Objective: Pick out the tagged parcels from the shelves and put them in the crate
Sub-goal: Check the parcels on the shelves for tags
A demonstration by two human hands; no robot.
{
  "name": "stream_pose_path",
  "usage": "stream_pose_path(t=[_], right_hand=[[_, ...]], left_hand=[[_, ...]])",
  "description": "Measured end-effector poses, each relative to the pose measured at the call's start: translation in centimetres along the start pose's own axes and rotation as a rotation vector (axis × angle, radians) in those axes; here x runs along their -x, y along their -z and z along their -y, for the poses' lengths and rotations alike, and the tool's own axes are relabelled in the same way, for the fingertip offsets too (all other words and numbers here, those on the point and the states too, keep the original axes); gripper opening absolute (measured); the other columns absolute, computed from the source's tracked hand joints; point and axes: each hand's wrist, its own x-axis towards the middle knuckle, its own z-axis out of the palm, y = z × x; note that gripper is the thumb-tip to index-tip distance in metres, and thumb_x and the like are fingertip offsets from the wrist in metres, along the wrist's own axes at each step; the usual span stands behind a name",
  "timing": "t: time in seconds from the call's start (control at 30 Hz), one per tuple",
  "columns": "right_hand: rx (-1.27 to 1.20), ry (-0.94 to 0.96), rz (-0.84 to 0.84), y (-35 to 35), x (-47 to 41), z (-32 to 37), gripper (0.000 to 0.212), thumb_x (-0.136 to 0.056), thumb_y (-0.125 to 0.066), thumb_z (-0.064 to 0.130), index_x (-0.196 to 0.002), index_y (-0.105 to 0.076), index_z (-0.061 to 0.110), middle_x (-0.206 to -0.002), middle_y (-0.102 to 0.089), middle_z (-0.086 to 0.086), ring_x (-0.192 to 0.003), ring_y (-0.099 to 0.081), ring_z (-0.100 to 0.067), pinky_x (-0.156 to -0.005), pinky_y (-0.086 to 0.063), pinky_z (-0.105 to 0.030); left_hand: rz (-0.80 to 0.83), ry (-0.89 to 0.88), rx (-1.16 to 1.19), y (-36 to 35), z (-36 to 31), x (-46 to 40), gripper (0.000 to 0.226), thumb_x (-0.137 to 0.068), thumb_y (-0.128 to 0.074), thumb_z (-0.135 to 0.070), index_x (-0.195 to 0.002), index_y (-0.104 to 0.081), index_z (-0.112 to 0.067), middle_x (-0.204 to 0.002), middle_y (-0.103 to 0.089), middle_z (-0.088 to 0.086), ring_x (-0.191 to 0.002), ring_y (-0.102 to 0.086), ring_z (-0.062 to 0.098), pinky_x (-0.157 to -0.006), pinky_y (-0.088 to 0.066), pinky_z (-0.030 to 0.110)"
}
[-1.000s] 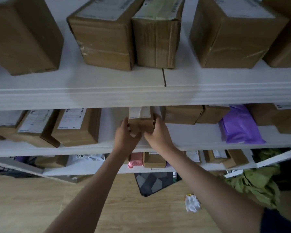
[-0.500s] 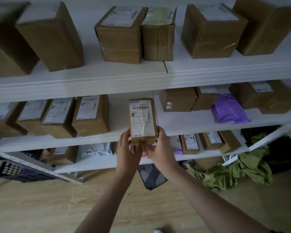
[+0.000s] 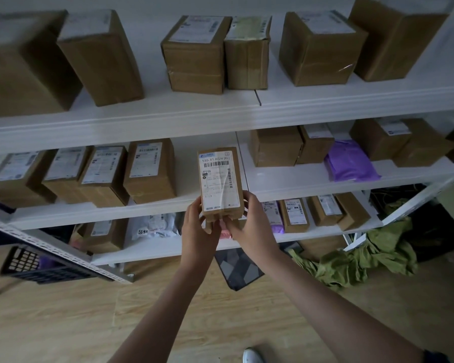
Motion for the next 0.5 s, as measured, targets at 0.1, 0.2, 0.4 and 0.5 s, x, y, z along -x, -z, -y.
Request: stream_pose_path(t=[0.1, 0.2, 0.4, 0.5], right_hand=[[0.027, -0.002, -0.003, 0.2, -0.3, 0.2, 0.068, -0.086, -0.081, 0.028, -0.142, -0.043, 0.019, -0.138, -0.057, 0.005, -0.116, -0.048, 0.015, -0.081, -0.038, 0.006], [0.035, 0.009, 0.018, 0.0, -1.2, -0.2, 0.068, -0.086, -0.08, 0.032, -0.142, -0.043, 0.021, -0.139, -0.057, 0.007, -0.124, -0.056, -0.005, -0.083, -0.037, 0.004], [0.084, 0.014, 0.082, -0.9, -4.7, -1.6, 0.066, -0.088, -0.077, 0.035, -0.142, -0.043, 0.02, -0.138, -0.06, 0.006, -0.125, -0.059, -0.01, -0.09, -0.038, -0.002], [0.125, 0.049, 0.132, -1.4, -6.7, -2.3, 0.067, -0.089, -0.077, 0.032, -0.145, -0.042, 0.017, -0.14, -0.06, 0.004, -0.125, -0.06, -0.011, -0.095, -0.042, -0.007]], left_hand=[[0.024, -0.011, -0.047, 0.2, 0.6, -0.4, 0.071, -0.083, -0.078, -0.01, -0.144, -0.044, -0.026, -0.135, -0.054, -0.011, -0.122, -0.055, 0.005, -0.099, -0.052, 0.026], [0.044, -0.013, -0.109, 0.2, 1.4, -1.4, 0.072, -0.084, -0.078, -0.009, -0.144, -0.043, -0.027, -0.136, -0.054, -0.01, -0.119, -0.055, 0.002, -0.099, -0.054, 0.032], [0.084, -0.013, -0.229, -0.1, 3.2, -4.6, 0.073, -0.083, -0.079, -0.013, -0.145, -0.041, -0.023, -0.137, -0.054, -0.003, -0.121, -0.055, 0.01, -0.101, -0.054, 0.039], [0.105, 0.013, -0.272, -0.2, 4.0, -6.3, 0.072, -0.082, -0.08, -0.014, -0.144, -0.044, -0.02, -0.136, -0.055, -0.001, -0.121, -0.057, 0.014, -0.1, -0.054, 0.038]])
